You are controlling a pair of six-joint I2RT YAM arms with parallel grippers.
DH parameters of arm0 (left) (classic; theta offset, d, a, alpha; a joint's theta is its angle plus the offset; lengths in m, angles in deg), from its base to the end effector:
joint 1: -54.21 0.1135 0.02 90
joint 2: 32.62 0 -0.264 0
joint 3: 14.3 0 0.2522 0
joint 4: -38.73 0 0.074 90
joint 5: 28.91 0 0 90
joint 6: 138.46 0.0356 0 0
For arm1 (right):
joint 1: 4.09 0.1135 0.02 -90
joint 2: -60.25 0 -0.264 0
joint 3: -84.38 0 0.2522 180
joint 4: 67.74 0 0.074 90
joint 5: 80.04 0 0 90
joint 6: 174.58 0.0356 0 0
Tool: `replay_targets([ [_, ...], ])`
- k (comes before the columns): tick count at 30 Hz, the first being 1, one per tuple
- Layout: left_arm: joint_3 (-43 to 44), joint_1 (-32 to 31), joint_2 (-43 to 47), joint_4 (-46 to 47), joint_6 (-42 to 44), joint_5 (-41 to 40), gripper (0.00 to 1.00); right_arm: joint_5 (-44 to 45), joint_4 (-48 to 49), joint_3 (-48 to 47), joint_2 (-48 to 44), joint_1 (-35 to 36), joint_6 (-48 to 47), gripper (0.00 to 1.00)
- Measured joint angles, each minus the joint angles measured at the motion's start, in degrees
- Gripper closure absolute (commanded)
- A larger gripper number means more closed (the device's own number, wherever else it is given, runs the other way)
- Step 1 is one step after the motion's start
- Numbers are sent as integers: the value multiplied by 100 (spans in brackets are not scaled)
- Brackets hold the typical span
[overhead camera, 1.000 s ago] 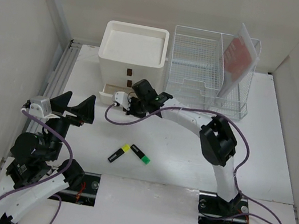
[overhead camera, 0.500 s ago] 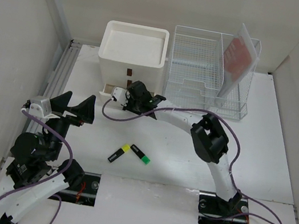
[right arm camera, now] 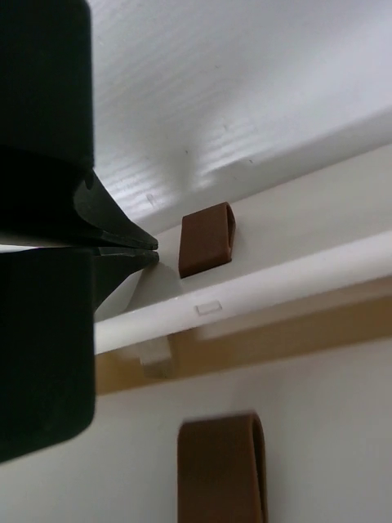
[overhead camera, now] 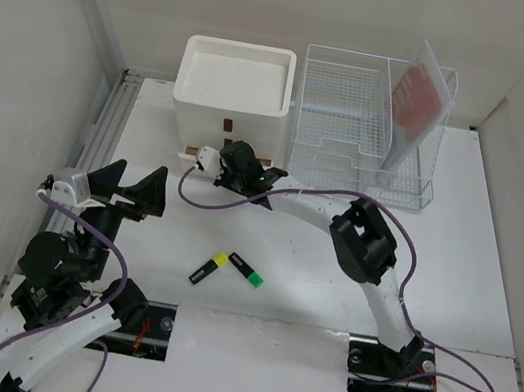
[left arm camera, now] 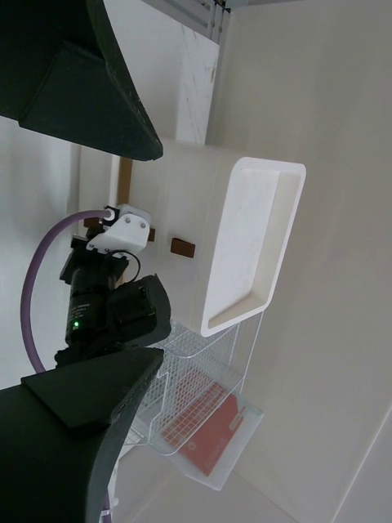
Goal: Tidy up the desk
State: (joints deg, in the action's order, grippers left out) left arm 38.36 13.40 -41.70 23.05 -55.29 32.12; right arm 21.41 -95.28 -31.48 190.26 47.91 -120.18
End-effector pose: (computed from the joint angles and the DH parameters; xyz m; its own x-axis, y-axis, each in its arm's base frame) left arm 0.0377 -0.0098 0.3782 0.3222 -0.4157 -0.8505 0.2882 0.8989 -0.3301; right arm 0.3230 0.4019 0.1816 0.0635 -0.8454 -0.5303 -0.7921 0.2805 -0.5421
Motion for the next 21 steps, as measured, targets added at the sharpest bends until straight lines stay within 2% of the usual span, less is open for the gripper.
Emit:
replay_targets([
  [21, 0, 0, 0, 0, 0, 0, 2, 472, 546, -420, 280, -7, -234, 100],
])
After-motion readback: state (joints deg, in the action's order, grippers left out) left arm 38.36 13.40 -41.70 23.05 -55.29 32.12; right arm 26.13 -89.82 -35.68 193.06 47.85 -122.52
